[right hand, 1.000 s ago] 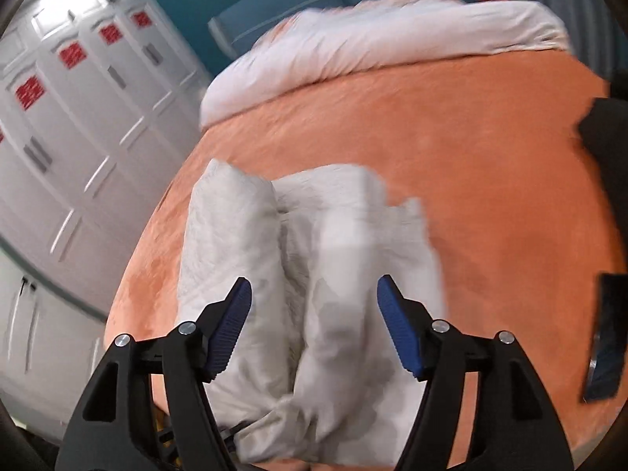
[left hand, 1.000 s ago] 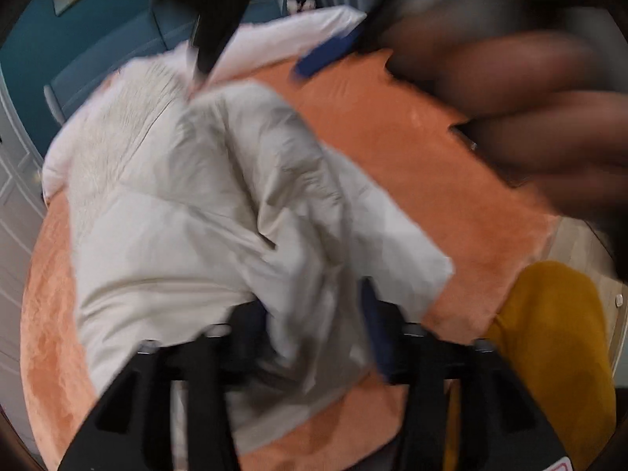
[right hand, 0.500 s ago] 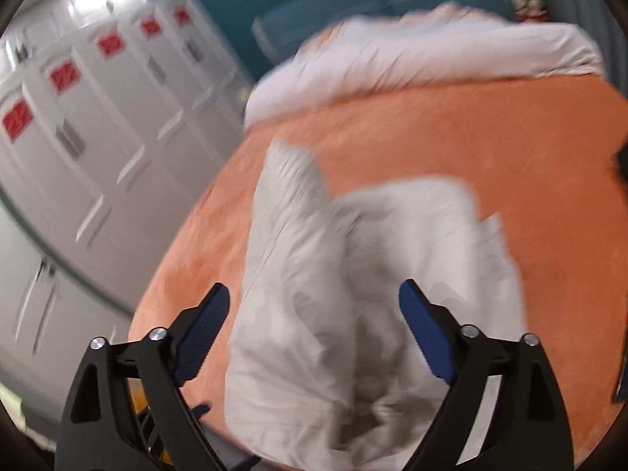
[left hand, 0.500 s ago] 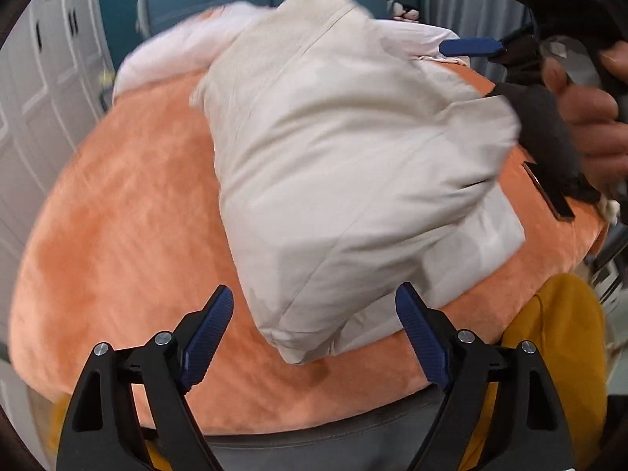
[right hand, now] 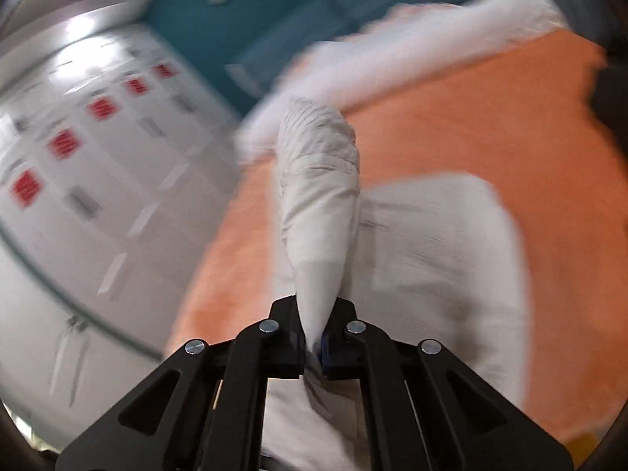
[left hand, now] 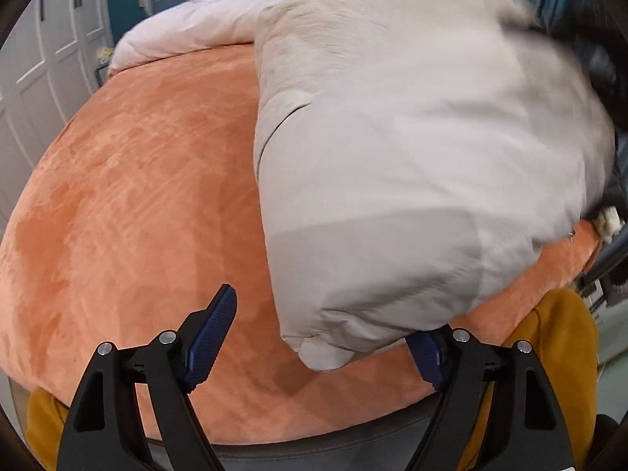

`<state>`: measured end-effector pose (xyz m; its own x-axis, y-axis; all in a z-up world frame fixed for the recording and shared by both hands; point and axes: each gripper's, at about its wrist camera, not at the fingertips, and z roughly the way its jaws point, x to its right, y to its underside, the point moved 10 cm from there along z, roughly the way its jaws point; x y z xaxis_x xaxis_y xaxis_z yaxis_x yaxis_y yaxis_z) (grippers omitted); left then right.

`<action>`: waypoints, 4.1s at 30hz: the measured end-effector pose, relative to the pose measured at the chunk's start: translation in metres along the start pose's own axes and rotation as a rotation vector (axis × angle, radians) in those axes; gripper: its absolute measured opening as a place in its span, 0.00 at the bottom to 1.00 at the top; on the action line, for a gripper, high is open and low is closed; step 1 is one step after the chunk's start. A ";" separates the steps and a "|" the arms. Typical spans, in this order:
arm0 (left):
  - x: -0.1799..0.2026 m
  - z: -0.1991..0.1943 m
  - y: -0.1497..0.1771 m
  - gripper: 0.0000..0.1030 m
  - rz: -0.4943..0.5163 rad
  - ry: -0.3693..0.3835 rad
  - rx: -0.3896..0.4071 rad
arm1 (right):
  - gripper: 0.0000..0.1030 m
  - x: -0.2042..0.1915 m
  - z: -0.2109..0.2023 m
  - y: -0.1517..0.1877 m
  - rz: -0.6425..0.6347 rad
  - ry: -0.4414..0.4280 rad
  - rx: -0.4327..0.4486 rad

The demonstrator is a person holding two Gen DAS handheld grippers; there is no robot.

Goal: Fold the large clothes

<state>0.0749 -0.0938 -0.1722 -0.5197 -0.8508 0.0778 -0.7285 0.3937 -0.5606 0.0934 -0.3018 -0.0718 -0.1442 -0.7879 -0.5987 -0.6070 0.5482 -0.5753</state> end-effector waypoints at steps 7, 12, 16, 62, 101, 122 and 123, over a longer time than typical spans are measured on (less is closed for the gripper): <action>0.047 -0.025 -0.008 0.72 0.114 0.092 0.028 | 0.05 0.135 0.030 0.052 0.158 0.202 -0.037; 0.059 -0.074 -0.052 0.73 0.103 0.130 0.168 | 0.06 0.149 0.048 0.049 0.196 0.180 -0.066; 0.065 -0.056 -0.106 0.73 0.045 0.095 0.182 | 0.10 0.131 0.043 0.039 0.193 0.194 -0.114; 0.070 0.152 -0.192 0.93 -0.002 -0.172 0.143 | 0.22 0.164 0.135 -0.026 0.016 0.279 0.000; -0.092 -0.006 0.002 0.49 -0.257 0.135 -0.107 | 0.38 0.026 0.079 0.177 0.074 0.069 -0.287; -0.088 -0.046 -0.105 0.72 -0.146 -0.125 0.145 | 0.07 -0.042 0.074 0.027 -0.089 0.102 -0.073; -0.090 -0.047 -0.101 0.72 -0.144 -0.130 0.138 | 0.07 -0.049 0.066 0.022 -0.100 0.079 -0.051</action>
<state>0.1744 -0.0410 -0.0840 -0.3465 -0.9360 0.0628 -0.7183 0.2216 -0.6595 0.1383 -0.2323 -0.0917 -0.1403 -0.8588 -0.4927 -0.6604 0.4519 -0.5996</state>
